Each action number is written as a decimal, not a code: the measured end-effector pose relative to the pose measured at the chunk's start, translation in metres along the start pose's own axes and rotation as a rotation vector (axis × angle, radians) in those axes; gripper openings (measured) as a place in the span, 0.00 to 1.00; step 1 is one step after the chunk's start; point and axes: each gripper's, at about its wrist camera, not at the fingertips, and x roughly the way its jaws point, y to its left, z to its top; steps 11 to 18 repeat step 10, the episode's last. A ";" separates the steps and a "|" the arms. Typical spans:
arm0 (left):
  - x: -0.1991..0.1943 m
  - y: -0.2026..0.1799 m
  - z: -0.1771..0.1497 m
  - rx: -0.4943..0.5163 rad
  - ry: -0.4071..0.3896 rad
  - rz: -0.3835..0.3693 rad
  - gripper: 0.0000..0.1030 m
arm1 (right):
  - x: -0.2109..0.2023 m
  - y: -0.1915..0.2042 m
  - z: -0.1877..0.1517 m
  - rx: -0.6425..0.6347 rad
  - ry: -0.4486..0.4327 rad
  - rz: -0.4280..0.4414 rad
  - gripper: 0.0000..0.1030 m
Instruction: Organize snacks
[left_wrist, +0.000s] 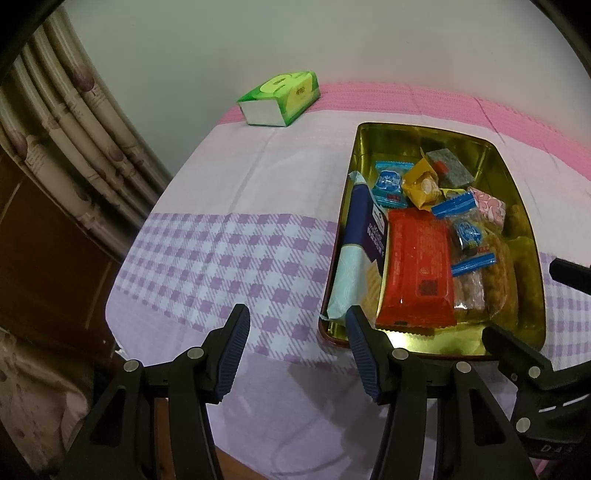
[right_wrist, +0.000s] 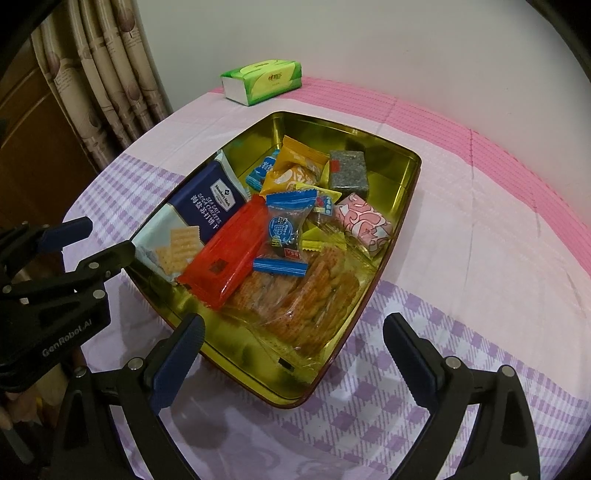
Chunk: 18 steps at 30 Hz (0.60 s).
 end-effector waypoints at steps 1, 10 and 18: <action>0.000 0.000 -0.001 -0.001 -0.002 0.002 0.54 | 0.000 0.000 0.000 0.000 0.001 0.001 0.93; -0.001 0.000 0.001 0.005 -0.001 -0.003 0.54 | -0.003 0.000 0.001 -0.003 -0.007 0.005 0.93; -0.001 0.000 0.001 0.005 -0.001 -0.003 0.54 | -0.003 0.000 0.001 -0.003 -0.007 0.005 0.93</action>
